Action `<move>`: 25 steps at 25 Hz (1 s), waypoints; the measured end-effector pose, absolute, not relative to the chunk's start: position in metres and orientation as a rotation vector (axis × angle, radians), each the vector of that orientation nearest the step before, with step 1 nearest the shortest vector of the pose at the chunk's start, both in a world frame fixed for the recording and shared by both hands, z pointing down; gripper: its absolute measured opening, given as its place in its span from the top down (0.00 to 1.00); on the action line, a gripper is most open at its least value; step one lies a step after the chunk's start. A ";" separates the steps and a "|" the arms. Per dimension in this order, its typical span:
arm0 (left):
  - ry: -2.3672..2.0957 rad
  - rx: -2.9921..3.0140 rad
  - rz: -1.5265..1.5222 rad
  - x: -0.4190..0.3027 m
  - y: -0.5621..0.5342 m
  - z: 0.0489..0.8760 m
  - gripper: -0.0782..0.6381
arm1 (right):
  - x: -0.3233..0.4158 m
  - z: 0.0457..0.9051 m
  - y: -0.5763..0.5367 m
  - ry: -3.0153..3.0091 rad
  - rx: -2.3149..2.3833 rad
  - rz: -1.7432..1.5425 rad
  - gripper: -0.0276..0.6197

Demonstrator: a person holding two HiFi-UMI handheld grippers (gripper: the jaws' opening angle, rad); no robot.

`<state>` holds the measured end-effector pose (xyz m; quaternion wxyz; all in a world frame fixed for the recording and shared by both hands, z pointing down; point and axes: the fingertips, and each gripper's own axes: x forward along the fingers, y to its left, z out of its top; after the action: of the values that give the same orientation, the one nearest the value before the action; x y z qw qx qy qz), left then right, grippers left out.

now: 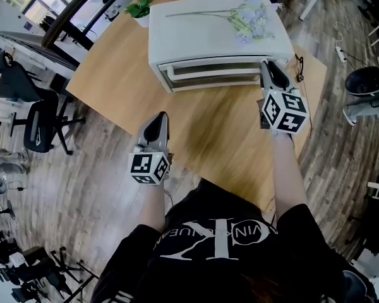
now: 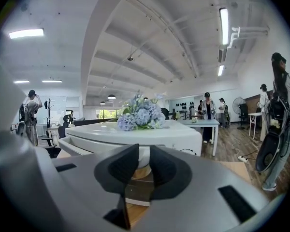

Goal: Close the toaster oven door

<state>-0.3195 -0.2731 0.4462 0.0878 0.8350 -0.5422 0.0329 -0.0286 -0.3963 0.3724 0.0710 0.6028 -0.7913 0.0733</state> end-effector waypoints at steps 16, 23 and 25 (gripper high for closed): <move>-1.619 2.485 0.096 -0.320 -0.276 0.447 0.88 | -0.029 0.371 -0.401 -2.401 1.825 0.161 0.84; -1.619 2.485 0.096 -0.321 -0.274 0.443 0.88 | -0.036 0.365 -0.393 -2.473 1.810 0.105 0.84; -1.621 2.483 0.091 -0.321 -0.272 0.443 0.88 | -0.036 0.364 -0.391 -2.476 1.816 0.095 0.84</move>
<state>-0.3213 -0.2724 0.4427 0.0872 0.8337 -0.5444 0.0305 -0.0358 -0.3906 0.3636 0.0349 0.5907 -0.8055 0.0310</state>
